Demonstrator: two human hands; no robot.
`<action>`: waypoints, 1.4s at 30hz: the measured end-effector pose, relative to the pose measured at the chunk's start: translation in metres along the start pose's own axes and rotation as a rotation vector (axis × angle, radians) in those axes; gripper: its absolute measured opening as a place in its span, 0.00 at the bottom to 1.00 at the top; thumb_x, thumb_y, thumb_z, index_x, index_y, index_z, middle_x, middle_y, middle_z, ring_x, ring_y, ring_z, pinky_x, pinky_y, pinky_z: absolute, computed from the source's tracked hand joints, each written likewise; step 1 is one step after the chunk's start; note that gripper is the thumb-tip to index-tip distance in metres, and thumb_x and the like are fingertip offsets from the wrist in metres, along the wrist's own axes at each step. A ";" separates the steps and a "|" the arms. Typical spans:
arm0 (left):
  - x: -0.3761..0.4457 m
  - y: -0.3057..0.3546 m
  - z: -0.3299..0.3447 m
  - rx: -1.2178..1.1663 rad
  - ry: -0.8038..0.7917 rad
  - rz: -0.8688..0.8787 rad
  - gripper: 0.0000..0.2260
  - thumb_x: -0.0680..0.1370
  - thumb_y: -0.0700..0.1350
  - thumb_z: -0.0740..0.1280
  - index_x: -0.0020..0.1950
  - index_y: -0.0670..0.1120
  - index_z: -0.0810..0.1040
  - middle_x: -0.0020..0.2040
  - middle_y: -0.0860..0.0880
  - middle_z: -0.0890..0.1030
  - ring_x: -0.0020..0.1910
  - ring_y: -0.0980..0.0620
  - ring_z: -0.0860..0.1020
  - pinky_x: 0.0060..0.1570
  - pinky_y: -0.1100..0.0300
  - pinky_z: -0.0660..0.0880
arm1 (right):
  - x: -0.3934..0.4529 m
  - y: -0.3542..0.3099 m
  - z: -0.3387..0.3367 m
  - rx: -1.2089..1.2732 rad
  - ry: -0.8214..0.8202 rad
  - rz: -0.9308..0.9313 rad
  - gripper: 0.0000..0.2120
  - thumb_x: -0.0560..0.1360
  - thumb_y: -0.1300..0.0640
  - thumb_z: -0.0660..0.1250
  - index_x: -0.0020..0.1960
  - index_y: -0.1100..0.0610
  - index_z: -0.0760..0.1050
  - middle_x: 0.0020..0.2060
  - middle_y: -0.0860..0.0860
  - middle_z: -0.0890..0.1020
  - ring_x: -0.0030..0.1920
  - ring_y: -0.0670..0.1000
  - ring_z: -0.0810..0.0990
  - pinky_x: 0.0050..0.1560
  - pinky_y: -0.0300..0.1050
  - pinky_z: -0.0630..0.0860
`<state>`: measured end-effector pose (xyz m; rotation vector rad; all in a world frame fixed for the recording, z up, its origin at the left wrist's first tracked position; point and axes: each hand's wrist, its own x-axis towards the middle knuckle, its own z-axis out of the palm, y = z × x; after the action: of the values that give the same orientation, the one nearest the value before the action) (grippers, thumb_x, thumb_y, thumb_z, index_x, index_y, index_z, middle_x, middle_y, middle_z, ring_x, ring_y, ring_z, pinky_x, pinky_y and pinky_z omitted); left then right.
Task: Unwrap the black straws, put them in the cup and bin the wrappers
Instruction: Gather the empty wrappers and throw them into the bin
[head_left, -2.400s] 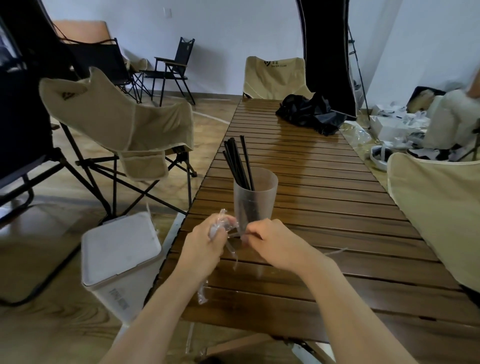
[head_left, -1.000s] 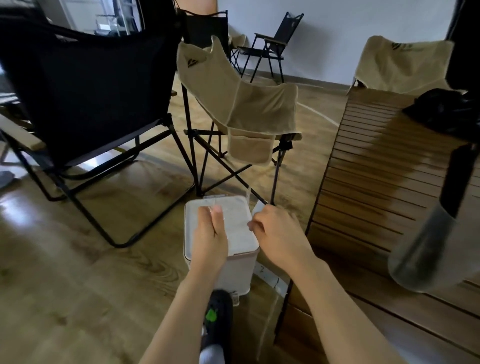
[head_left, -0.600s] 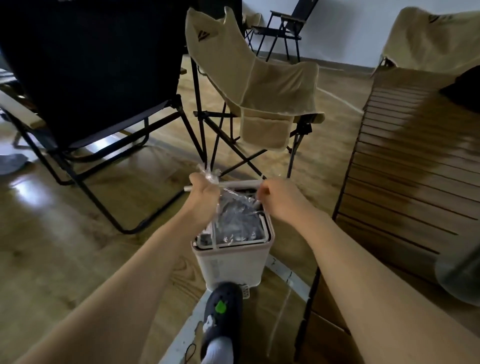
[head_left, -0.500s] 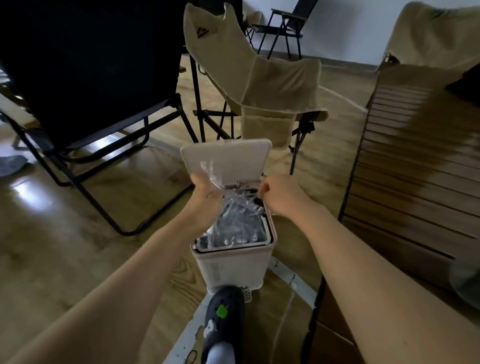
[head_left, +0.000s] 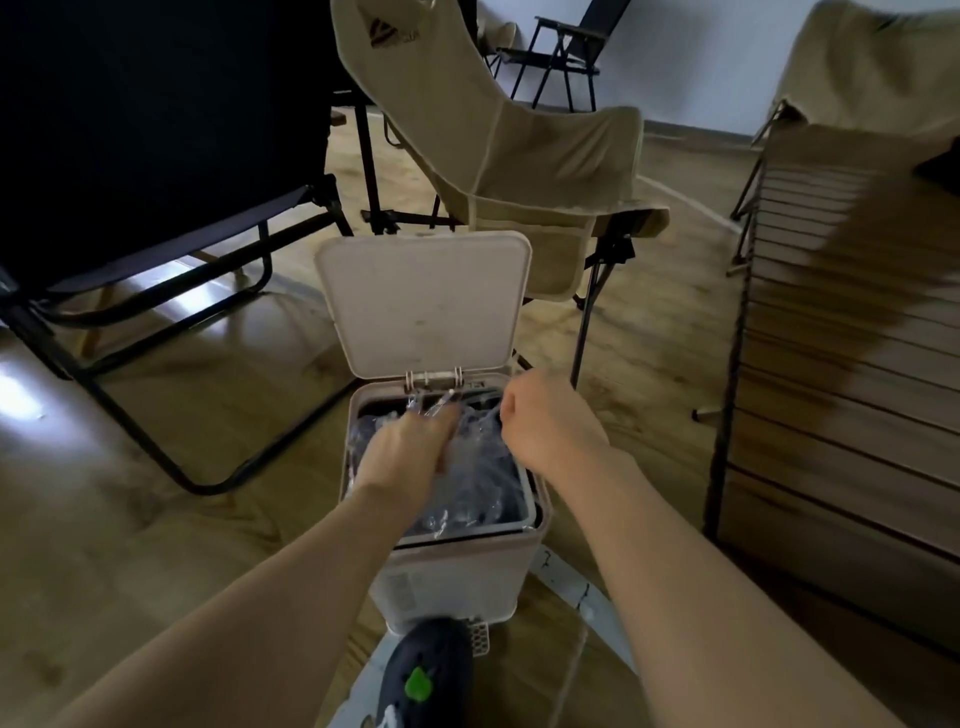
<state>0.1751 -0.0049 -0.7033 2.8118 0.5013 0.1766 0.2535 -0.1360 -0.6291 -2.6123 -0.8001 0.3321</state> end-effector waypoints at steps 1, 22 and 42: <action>0.001 0.001 0.006 0.007 -0.055 -0.049 0.07 0.72 0.36 0.66 0.46 0.46 0.74 0.41 0.45 0.80 0.41 0.44 0.79 0.41 0.54 0.76 | -0.001 -0.001 0.000 -0.011 -0.023 0.007 0.05 0.74 0.65 0.61 0.47 0.60 0.75 0.44 0.57 0.79 0.42 0.57 0.79 0.46 0.53 0.80; 0.021 -0.025 0.029 -0.048 -0.275 -0.174 0.07 0.73 0.38 0.70 0.49 0.46 0.82 0.52 0.44 0.82 0.53 0.45 0.80 0.56 0.52 0.77 | 0.006 0.003 0.046 -0.598 -0.201 -0.389 0.08 0.75 0.64 0.61 0.52 0.60 0.75 0.52 0.56 0.77 0.52 0.57 0.77 0.42 0.48 0.69; 0.039 -0.020 0.028 0.097 -0.726 -0.153 0.15 0.79 0.44 0.64 0.65 0.41 0.75 0.64 0.41 0.78 0.57 0.44 0.78 0.59 0.54 0.74 | 0.061 -0.010 0.099 -0.811 -0.607 -0.328 0.20 0.80 0.56 0.58 0.71 0.55 0.65 0.69 0.54 0.68 0.69 0.56 0.67 0.66 0.51 0.67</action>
<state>0.2096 0.0199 -0.7331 2.6465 0.5396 -0.8809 0.2656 -0.0642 -0.7206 -3.0253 -1.8698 0.8757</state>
